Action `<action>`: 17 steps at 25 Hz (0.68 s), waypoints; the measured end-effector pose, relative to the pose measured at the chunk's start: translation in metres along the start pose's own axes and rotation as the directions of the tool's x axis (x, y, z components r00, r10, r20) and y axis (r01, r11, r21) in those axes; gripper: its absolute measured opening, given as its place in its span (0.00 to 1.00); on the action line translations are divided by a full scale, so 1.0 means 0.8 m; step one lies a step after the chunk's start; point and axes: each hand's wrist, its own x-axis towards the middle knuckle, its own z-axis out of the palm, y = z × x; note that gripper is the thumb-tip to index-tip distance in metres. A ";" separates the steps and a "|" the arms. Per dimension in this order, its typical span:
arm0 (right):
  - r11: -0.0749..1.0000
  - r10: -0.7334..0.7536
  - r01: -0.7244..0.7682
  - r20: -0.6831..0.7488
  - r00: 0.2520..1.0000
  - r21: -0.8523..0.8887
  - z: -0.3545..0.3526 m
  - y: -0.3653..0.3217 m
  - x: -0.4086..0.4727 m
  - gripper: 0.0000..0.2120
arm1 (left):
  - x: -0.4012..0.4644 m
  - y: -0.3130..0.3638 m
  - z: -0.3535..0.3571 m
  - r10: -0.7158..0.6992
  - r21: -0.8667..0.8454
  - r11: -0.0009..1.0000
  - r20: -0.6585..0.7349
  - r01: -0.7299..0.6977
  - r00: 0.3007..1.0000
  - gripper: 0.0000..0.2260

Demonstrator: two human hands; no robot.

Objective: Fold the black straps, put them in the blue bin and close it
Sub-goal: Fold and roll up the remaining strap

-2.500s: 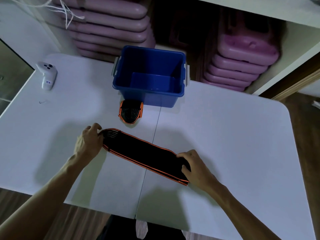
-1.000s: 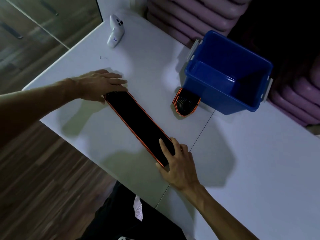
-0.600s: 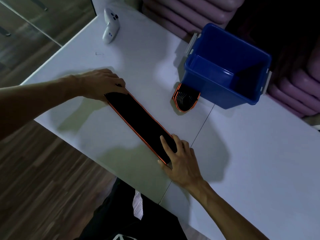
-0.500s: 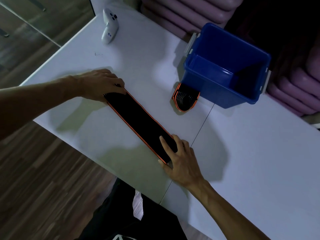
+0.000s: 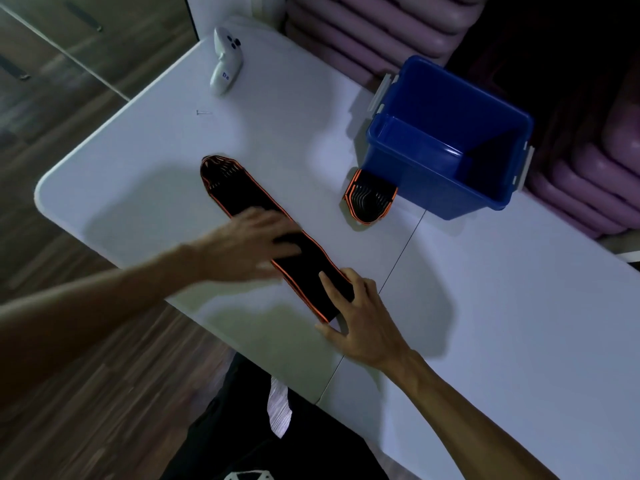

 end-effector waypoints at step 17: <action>0.996 0.074 -0.061 -0.211 0.975 0.068 0.026 -0.024 -0.006 0.39 | 0.030 0.113 0.034 -0.767 -0.486 0.531 0.072 0.694 0.638 0.28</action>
